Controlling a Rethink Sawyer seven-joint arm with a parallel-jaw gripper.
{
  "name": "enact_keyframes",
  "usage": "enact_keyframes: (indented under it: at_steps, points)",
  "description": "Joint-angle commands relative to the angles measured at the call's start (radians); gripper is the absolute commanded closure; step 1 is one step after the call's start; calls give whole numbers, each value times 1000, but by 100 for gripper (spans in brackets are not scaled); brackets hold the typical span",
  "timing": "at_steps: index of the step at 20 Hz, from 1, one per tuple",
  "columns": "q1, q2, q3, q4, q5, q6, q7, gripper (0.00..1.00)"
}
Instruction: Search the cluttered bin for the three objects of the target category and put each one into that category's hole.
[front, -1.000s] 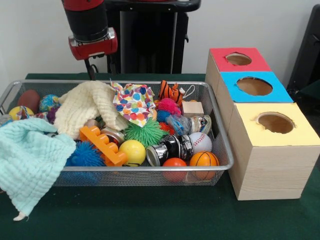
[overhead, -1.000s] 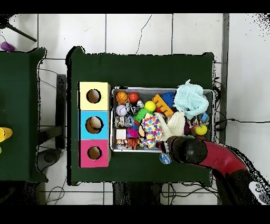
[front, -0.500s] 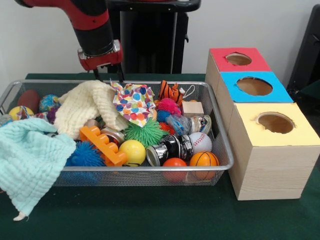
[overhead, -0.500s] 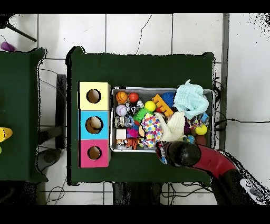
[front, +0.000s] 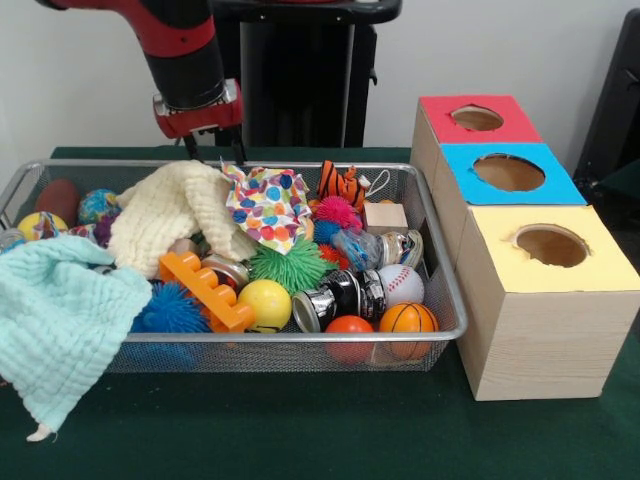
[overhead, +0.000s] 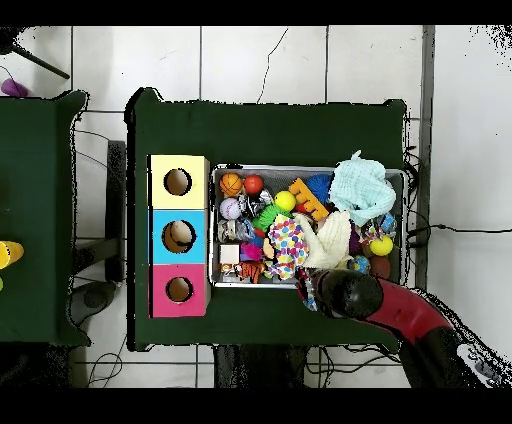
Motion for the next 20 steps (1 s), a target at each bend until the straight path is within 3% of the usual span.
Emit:
enact_keyframes:
  at_steps: [1, 7, 11, 15, 20]
  points:
    - [-1, 24, -42, 29, 36, -46, 220, 0]
    - [58, -129, -85, 11, 55, 129, 180, 0]
    - [38, -92, -96, 26, 56, 120, 168, 0]
    - [-5, -45, -90, 61, 51, 42, 163, 0]
    - [-43, -48, -103, 112, 39, -20, 167, 0]
